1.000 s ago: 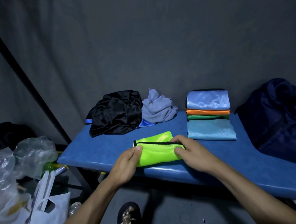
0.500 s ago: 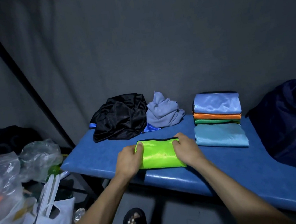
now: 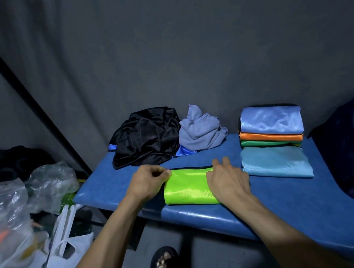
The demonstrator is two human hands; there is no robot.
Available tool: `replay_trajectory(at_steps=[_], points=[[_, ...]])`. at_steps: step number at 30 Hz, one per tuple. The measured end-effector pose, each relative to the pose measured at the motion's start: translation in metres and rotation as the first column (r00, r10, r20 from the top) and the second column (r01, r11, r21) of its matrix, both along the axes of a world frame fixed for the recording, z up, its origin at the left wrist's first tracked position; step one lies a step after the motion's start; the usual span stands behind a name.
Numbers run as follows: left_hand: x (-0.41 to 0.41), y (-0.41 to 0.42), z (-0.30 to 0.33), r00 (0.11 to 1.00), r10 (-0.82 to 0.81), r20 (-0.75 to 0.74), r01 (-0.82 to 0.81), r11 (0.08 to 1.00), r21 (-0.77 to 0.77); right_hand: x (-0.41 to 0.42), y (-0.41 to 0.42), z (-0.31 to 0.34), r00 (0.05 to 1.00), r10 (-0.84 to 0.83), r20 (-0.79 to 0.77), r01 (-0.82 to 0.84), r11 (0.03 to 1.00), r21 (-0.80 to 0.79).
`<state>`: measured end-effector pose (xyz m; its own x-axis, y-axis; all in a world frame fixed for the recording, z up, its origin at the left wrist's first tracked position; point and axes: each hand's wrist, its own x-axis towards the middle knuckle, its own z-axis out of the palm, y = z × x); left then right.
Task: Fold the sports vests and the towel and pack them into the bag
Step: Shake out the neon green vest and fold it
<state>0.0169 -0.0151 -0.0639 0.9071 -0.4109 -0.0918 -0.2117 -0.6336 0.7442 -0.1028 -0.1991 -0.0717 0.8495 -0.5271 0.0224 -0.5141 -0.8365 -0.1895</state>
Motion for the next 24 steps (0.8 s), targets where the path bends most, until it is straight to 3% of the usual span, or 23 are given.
replay_trajectory(at_steps=[3,6,9,11,13,16,20,24], points=[[0.001,0.008,0.005,0.998,-0.028,-0.050,0.031,0.998,0.057,0.000,0.000,0.000,1.000,-0.004,0.002,0.004,1.000,0.008],[-0.005,0.012,0.010,0.968,-0.078,-0.240,0.068,0.996,-0.049,0.000,0.001,0.000,1.000,-0.013,0.005,0.013,1.000,0.013],[-0.008,0.011,0.016,0.951,-0.056,-0.305,-0.002,0.982,-0.189,0.000,0.002,0.001,1.000,-0.020,0.020,0.019,0.999,0.034],[-0.009,0.010,0.017,0.900,-0.069,-0.431,-0.066,0.955,-0.290,-0.001,0.003,0.003,0.999,-0.031,0.029,0.029,0.998,0.048],[-0.011,0.008,0.013,0.859,-0.095,-0.504,-0.062,0.956,-0.285,-0.003,0.004,0.003,0.999,-0.038,0.033,0.036,0.998,0.058],[-0.011,0.006,0.005,0.891,-0.129,-0.435,0.077,0.988,-0.137,-0.005,0.006,0.003,0.999,-0.029,0.041,0.027,0.998,0.053],[-0.009,0.005,0.006,0.889,-0.182,-0.420,0.134,0.981,-0.142,-0.005,0.005,0.000,0.999,-0.024,0.043,0.022,0.999,0.037],[-0.016,-0.001,0.019,0.849,-0.074,-0.524,-0.029,0.982,-0.184,-0.004,0.005,0.000,0.998,-0.026,0.050,0.025,0.999,0.024]])
